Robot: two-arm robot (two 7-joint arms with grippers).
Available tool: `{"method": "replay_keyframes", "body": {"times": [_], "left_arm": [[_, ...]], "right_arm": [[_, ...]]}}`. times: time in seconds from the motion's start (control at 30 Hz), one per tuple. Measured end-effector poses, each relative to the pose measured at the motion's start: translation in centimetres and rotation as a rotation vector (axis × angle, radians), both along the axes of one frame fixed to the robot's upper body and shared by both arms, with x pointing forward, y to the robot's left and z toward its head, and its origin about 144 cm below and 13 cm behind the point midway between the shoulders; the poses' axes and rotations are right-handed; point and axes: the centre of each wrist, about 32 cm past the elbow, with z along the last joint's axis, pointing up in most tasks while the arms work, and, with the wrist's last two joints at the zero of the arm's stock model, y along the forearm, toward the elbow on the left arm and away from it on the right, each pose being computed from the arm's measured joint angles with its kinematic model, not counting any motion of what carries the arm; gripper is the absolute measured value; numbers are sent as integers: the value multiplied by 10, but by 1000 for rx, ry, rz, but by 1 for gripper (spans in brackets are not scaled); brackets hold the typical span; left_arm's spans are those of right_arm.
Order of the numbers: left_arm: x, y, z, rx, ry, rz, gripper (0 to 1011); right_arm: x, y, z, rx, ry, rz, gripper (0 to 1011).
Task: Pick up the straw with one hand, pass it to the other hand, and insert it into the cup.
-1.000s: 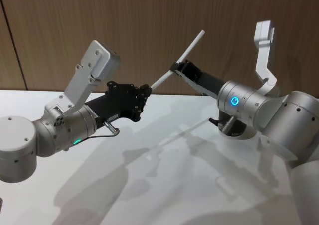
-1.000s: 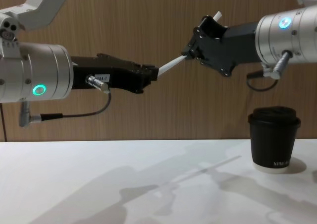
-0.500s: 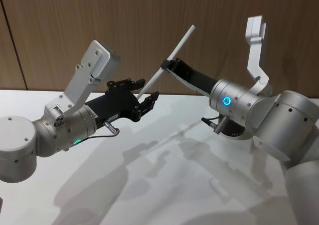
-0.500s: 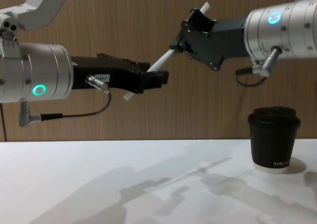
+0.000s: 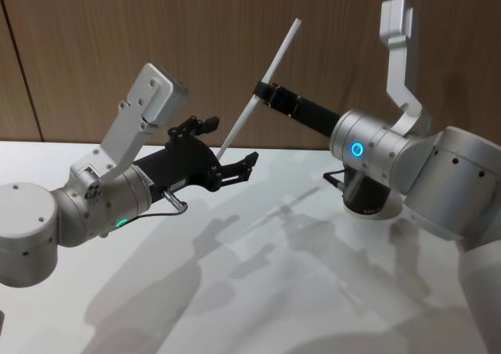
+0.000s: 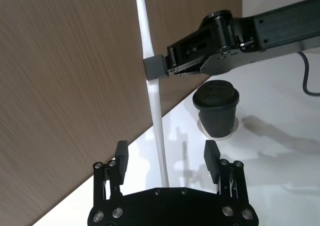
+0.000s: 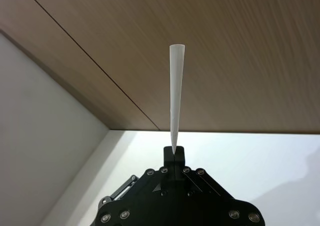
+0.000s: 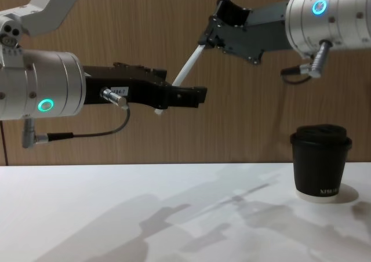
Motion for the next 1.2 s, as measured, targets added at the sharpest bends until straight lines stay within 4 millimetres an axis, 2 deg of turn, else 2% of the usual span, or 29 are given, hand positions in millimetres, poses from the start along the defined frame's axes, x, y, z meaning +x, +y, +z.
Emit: {"method": "replay_keyframes", "body": {"times": [0.13, 0.63, 1.2], "left_arm": [[0, 0, 0, 0, 0, 0, 1003], [0, 0, 0, 0, 0, 0, 1003], [0, 0, 0, 0, 0, 0, 1003]], "right_arm": [[-1, -4, 6, -62, -45, -7, 0], [-8, -13, 19, -285, -211, -65, 0], [-17, -20, 15, -478, -336, -206, 0]]}}
